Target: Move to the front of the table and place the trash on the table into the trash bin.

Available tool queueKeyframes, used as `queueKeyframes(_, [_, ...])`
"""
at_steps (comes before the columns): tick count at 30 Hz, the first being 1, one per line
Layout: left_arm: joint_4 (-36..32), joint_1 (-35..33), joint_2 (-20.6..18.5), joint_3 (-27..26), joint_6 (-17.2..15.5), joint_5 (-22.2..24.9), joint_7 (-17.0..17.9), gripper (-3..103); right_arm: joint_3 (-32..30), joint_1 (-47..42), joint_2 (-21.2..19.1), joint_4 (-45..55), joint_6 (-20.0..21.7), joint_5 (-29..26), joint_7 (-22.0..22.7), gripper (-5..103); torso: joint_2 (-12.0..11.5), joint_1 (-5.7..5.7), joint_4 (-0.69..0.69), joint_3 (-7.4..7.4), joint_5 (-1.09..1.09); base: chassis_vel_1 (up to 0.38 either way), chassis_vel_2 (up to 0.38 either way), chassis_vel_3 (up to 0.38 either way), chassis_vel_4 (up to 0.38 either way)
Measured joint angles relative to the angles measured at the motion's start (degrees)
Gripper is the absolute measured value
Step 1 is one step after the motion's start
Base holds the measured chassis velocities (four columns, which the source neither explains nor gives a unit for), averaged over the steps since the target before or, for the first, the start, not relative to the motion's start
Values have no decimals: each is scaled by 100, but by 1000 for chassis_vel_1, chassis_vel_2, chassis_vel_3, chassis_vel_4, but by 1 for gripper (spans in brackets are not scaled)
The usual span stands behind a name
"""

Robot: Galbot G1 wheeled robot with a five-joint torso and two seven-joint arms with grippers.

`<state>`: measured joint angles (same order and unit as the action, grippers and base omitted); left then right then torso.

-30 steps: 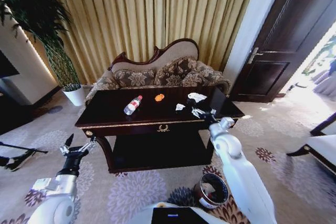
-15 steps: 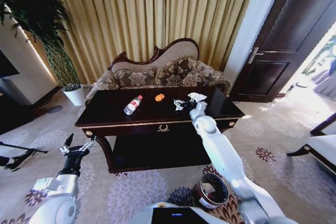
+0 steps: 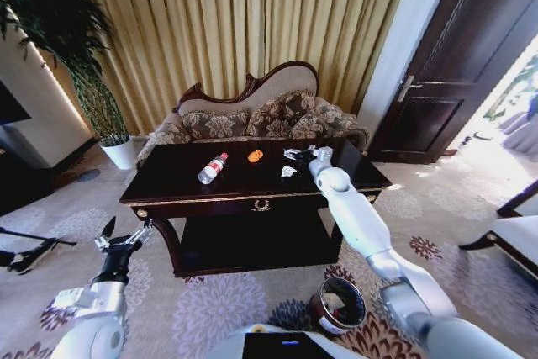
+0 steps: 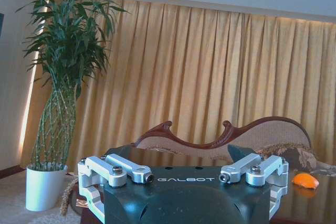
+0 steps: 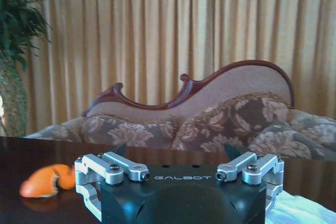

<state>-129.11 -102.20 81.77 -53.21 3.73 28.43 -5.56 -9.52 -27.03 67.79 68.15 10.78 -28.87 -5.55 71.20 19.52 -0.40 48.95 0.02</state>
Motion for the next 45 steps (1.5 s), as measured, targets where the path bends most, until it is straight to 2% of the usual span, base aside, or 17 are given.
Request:
queueKeyframes(10, [66,-67,60,-42,117,-16,-107,100,356,447,-84,-930,-196,56,1,100,1,-1,0,0,-2,0,0,0,0])
queueKeyframes(20, [45,-134,105,-122,203,11,-164,100,572,752,-91,-1265,-205,49,-15,100,1,-1,1,0,-2,0,0,0,0])
queueKeyframes(22, [45,-138,110,-132,216,12,-176,100,593,758,-98,-1242,-55,26,-16,100,1,-1,0,0,-1,0,0,0,0])
queueKeyframes(24, [45,-141,118,-135,224,13,-188,100,581,758,-107,-1013,449,-181,45,100,1,-1,-1,0,-1,0,0,0,0])
queueKeyframes(25, [45,-141,118,-135,224,13,-188,100,581,758,-107,-1013,449,-181,45,100,1,-1,-1,0,-1,0,0,0,0])
queueKeyframes(27, [45,-151,129,-135,225,13,-191,100,585,797,-95,-852,823,-379,250,100,1,-1,1,0,-2,0,0,0,0])
queueKeyframes(32, [45,-153,130,-135,228,15,-192,100,676,887,-58,-839,1016,-467,500,100,1,-1,0,0,-2,0,0,0,0])
queueKeyframes(35, [59,-155,131,-137,229,21,-214,100,759,1068,41,-944,1266,-513,700,100,1,-1,0,0,-1,0,0,0,0])
queueKeyframes(39, [69,-154,140,-137,229,21,-234,100,793,1170,106,-1039,1354,-499,763,100,1,-1,1,0,-1,0,0,0,0])
queueKeyframes(45, [134,-134,166,-153,239,27,-253,100,854,1406,252,-1236,1750,-416,958,100,1,-1,0,0,-2,0,0,0,0])
